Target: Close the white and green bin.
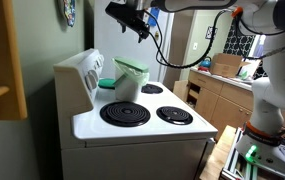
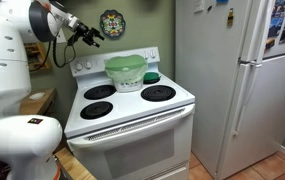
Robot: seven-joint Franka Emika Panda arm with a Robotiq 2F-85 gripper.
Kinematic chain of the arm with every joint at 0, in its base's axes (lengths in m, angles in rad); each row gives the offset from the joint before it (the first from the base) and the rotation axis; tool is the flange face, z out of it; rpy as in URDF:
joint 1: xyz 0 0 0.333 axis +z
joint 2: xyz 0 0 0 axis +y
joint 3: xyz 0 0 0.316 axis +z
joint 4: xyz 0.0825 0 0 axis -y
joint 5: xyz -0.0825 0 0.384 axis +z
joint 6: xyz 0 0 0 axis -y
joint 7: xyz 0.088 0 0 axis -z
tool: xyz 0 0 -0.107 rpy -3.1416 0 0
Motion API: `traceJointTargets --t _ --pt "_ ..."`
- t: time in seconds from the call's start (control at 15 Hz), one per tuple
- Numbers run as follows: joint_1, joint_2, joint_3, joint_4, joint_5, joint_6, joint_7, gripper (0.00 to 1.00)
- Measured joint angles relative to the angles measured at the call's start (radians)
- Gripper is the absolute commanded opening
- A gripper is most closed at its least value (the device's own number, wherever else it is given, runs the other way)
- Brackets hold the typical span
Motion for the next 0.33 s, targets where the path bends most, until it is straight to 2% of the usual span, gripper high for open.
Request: traceJointTargets --t 0.33 --pt "-0.001 0.001 -0.001 -0.001 -0.002 0.005 -0.004 1.0"
